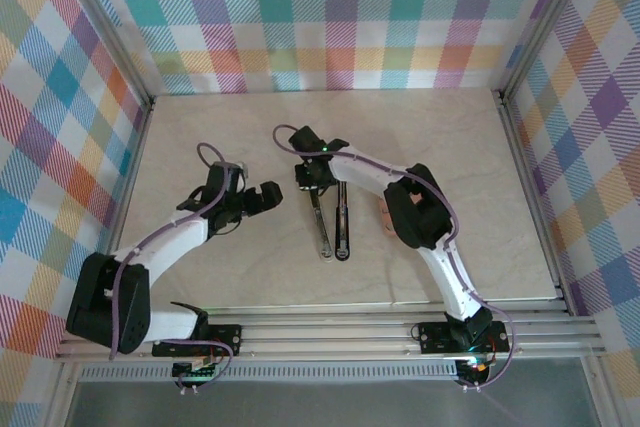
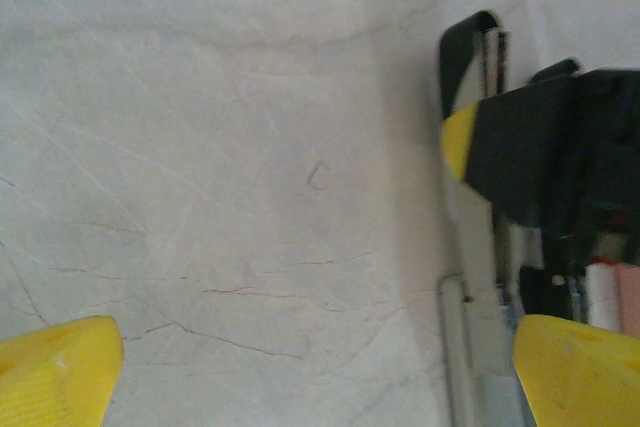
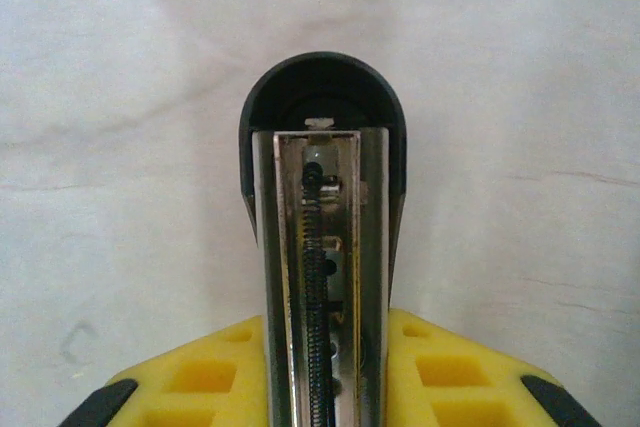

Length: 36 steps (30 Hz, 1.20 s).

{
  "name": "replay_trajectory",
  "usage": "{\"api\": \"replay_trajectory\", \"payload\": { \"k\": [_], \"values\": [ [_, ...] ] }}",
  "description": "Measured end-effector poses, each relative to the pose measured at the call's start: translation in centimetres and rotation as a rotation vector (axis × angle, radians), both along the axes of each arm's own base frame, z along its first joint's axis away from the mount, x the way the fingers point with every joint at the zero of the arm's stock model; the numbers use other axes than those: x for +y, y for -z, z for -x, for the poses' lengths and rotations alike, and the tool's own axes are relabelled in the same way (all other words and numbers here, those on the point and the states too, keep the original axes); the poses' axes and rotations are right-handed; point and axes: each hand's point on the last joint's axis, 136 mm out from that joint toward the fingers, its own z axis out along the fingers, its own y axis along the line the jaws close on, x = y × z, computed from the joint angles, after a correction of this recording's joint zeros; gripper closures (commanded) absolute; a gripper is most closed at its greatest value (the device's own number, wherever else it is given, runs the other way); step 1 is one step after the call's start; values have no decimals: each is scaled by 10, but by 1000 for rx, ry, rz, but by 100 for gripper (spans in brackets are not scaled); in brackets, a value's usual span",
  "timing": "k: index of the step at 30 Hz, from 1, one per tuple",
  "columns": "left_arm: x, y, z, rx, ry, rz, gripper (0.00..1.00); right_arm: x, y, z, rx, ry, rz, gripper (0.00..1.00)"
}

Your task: Load the staples into the stapler

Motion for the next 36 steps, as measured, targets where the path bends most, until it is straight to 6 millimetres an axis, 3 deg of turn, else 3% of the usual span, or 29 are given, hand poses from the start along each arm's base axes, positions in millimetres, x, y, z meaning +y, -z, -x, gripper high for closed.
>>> {"api": "replay_trajectory", "payload": {
  "k": [7,12,18,25,31,36],
  "values": [
    [19,-73,2,-134,6,-21,0,32,-8,17,-75,-147,-55,81],
    [32,-101,5,-174,47,-99,0,45,-17,27,-112,-236,-134,81],
    [54,-99,10,-185,146,-215,1,53,-23,42,-181,-361,-194,83],
    [38,-97,13,-225,309,-219,1,63,-37,66,-304,-528,-224,85],
    [28,-84,8,-151,238,-63,4,80,-40,88,-420,-634,-219,85],
    [25,-60,9,-53,128,65,8,85,-39,93,-465,-635,-212,85]
  ]
}}
